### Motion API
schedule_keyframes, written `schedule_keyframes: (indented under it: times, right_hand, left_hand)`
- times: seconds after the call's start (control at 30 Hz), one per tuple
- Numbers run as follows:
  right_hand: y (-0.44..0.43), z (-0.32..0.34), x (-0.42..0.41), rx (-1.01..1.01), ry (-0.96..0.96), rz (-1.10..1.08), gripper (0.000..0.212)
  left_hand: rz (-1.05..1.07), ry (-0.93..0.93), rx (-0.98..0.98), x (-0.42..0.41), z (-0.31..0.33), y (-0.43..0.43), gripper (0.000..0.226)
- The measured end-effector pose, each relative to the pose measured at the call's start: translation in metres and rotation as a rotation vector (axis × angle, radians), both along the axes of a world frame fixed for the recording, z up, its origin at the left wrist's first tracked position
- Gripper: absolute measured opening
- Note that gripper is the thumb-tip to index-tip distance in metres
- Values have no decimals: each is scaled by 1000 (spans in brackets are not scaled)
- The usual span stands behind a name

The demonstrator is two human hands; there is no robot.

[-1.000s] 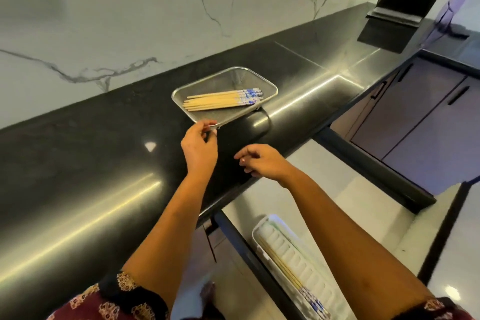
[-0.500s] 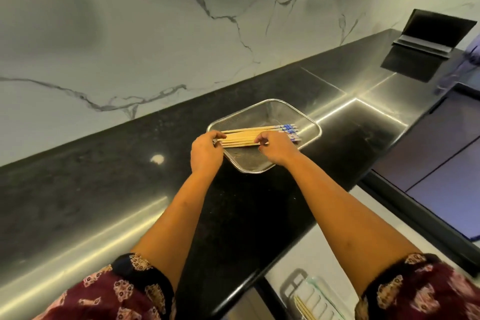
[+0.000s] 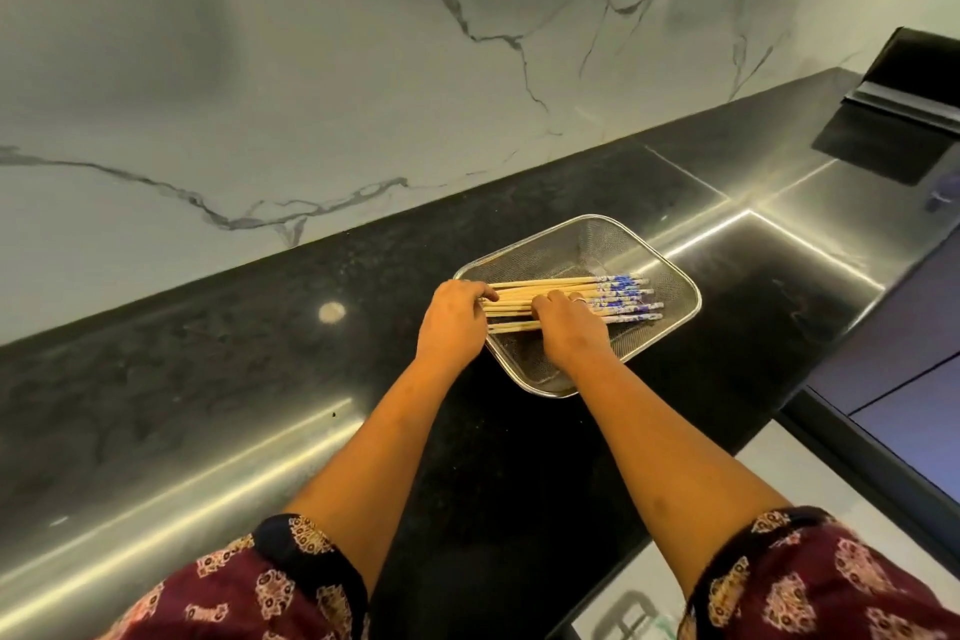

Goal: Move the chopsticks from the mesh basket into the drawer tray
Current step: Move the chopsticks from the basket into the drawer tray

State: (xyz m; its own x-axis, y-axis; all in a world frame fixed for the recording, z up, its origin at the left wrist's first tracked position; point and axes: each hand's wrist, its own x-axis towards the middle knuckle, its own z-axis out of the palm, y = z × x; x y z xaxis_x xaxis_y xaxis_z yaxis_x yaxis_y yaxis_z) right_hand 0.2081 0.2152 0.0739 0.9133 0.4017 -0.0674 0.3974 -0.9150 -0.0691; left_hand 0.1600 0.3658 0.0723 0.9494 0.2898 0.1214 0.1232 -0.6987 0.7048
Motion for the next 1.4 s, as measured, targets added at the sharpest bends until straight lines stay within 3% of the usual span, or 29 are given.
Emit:
schedule_keyframes:
  times: [0.2,0.53,0.83,1.4]
  right_hand:
    - [5,-3,3,-163,-85,28,23]
    - [4,8,10,-99,-127,189,28]
    - [4,2,8,-66,-119,152,24]
    - [5,-1,5,-236,-190,193,29]
  left_hand:
    - [-10,-38,-39,7,-6,-3,31]
    - [159,-242,-468,2,7,-4,31]
    - [158,-215,-506,2,10,-7,31]
    - [174,-205,-543,-1,6,-8,30]
